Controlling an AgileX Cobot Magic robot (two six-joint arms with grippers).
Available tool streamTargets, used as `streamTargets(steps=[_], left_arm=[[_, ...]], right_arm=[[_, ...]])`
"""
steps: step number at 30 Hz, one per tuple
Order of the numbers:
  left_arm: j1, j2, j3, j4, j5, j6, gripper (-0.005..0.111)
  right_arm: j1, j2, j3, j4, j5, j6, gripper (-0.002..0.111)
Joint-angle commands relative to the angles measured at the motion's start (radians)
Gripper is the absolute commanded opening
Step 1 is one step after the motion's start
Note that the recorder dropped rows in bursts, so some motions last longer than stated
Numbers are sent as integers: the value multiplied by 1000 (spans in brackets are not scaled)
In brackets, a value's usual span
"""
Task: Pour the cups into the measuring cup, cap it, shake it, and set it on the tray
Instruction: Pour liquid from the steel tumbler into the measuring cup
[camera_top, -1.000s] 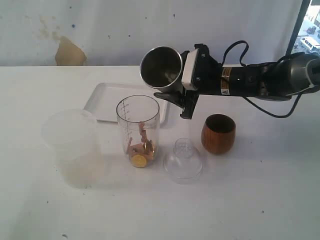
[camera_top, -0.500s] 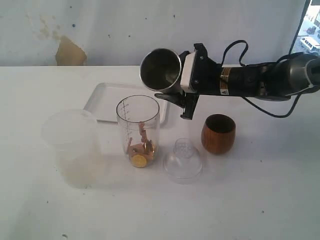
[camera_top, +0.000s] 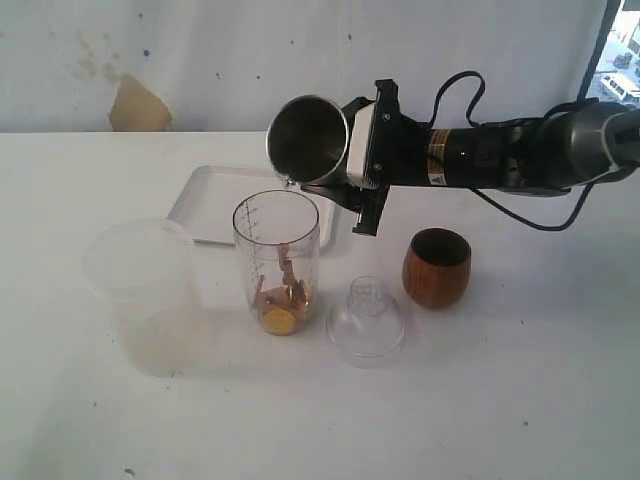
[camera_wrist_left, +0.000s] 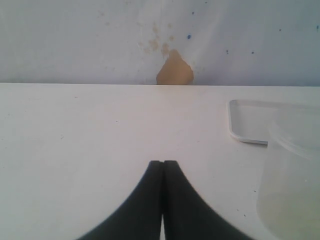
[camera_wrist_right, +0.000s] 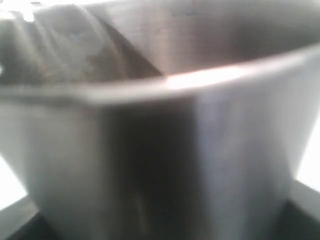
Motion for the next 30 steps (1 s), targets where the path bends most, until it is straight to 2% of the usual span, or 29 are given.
streamTargets(steps=[1,30], left_arm=[[2,4,-2,-12,-2,1,103],[2,4,-2,-12,-2,1,103]], right_arm=[[-1,-22,-11,38,-43,-18,0],[-1,-35,-11,35,-43,-136,0]])
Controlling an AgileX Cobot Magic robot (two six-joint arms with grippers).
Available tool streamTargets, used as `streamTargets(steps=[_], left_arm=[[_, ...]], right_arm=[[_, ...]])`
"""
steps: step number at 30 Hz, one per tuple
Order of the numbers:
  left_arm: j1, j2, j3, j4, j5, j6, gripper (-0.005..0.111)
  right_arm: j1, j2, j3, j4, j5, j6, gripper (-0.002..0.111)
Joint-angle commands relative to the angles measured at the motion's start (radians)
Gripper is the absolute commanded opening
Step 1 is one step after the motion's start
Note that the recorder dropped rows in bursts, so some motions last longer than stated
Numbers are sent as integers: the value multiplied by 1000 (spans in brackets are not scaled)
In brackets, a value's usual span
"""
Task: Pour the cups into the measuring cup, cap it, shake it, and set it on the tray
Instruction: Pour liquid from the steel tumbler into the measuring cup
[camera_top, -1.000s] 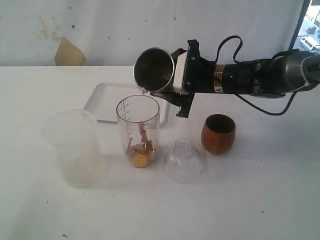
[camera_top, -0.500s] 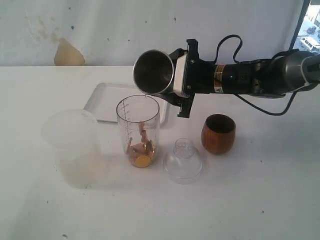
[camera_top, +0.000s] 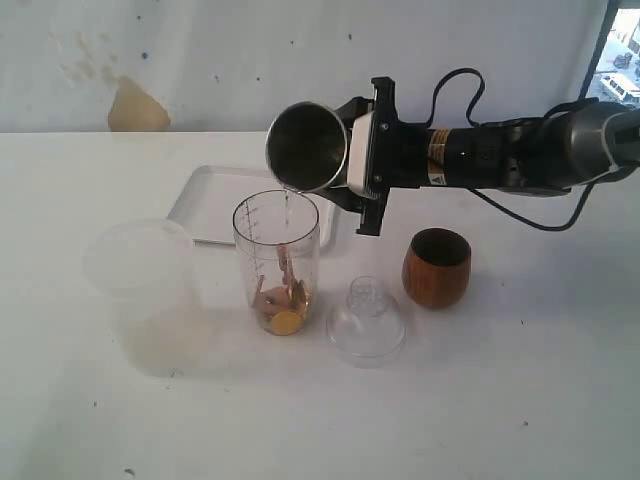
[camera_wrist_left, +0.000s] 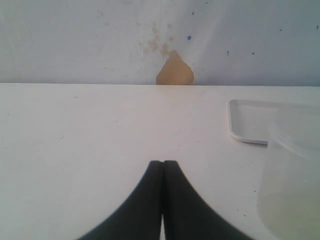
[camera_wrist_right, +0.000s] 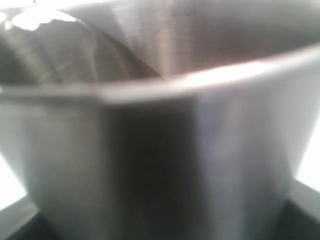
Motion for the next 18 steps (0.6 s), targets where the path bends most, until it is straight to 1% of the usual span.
streamTargets(steps=[1,18], left_arm=[[2,4,-2,-12,-2,1,103],[2,4,-2,-12,-2,1,103]], right_arm=[[-1,-37,-11,35,-43,-20,0],[-1,-53,-11,25,-43,-28,0]])
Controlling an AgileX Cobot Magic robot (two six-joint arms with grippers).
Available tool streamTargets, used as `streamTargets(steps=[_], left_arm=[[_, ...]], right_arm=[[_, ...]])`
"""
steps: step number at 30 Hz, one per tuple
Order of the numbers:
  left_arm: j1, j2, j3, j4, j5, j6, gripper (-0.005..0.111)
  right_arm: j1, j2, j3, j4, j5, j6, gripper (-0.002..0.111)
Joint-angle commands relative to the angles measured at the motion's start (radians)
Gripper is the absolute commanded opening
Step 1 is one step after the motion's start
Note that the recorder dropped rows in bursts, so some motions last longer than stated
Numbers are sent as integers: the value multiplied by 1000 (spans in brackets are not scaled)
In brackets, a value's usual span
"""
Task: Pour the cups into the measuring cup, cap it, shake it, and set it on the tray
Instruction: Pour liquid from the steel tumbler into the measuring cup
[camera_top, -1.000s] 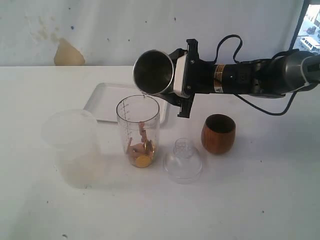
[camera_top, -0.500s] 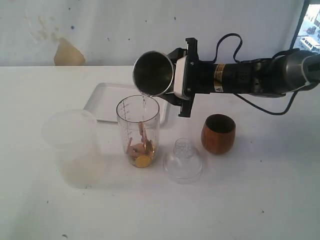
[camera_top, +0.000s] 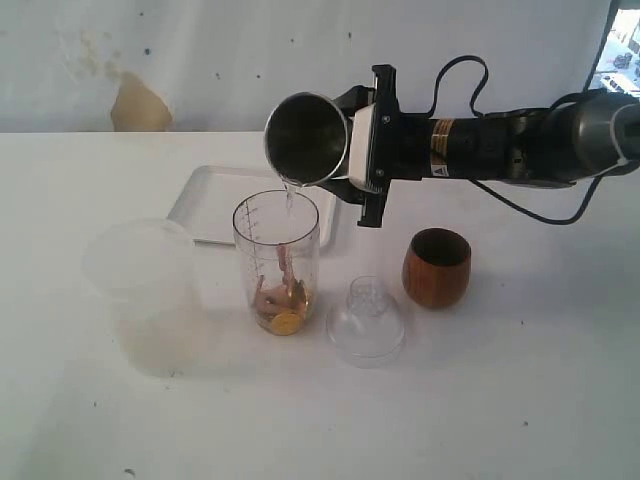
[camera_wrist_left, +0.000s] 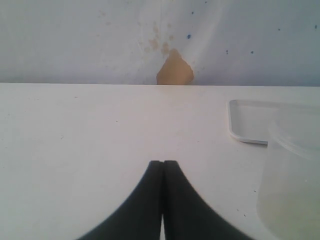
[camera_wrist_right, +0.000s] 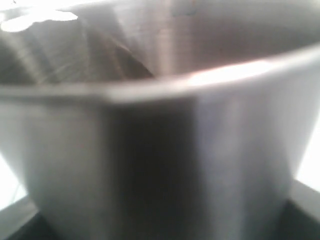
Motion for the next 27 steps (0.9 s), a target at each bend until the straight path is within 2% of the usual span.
streamTargets(steps=[1,27], left_arm=[[2,4,-2,-12,-2,1,103],[2,4,-2,-12,-2,1,103]], right_arm=[[-1,-25,-11,31,-43,-12,0],[-1,-42,-11,31,-41,-60,0]])
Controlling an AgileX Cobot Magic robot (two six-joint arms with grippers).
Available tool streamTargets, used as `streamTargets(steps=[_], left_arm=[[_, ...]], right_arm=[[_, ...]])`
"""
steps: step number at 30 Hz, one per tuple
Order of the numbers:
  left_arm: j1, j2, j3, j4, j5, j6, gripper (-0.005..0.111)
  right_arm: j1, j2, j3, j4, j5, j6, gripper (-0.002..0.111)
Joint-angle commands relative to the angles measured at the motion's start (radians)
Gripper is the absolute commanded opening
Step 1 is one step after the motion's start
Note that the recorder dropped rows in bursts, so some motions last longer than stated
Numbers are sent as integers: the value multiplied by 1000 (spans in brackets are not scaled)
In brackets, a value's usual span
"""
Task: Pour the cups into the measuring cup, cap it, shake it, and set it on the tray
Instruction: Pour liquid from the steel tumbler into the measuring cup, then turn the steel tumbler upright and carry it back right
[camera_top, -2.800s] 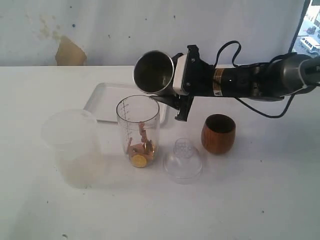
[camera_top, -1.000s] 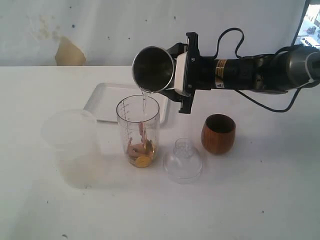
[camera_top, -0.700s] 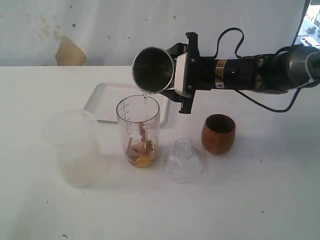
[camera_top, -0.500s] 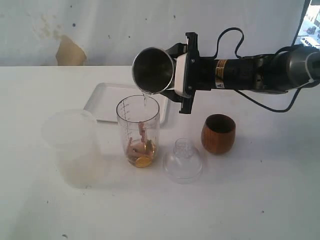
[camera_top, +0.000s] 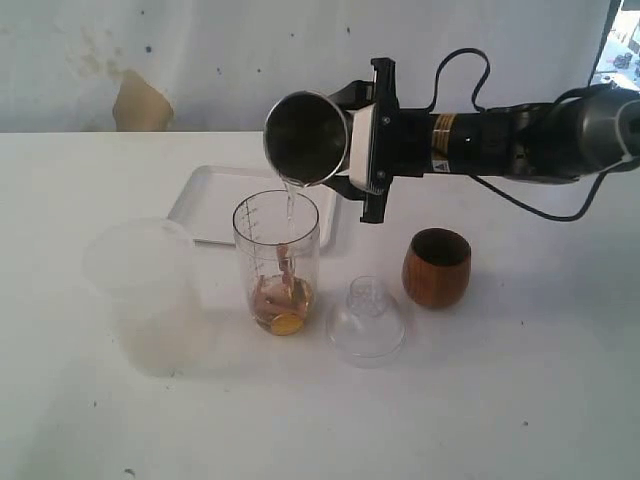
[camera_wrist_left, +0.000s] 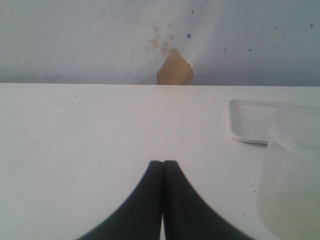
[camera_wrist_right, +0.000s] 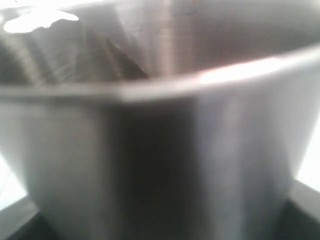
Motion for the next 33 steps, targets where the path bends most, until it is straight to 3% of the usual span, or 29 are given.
streamTargets(steps=[1,12,16,22,33], left_arm=[[2,4,-2,-12,-2,1,103],[2,4,-2,-12,-2,1,103],[2,4,-2,-12,-2,1,103],[2,4,-2,-12,-2,1,103],[2,4,-2,-12,-2,1,103]], right_arm=[[-1,-29,-11,34,-39,-6,0],[-1,-31,-11,34,-32,22,0],[-1,-31,-11,34,-19,288,0],[-1,-31,-11,42,10,533,0],[-101,-31,-11,192,-16,792,0]])
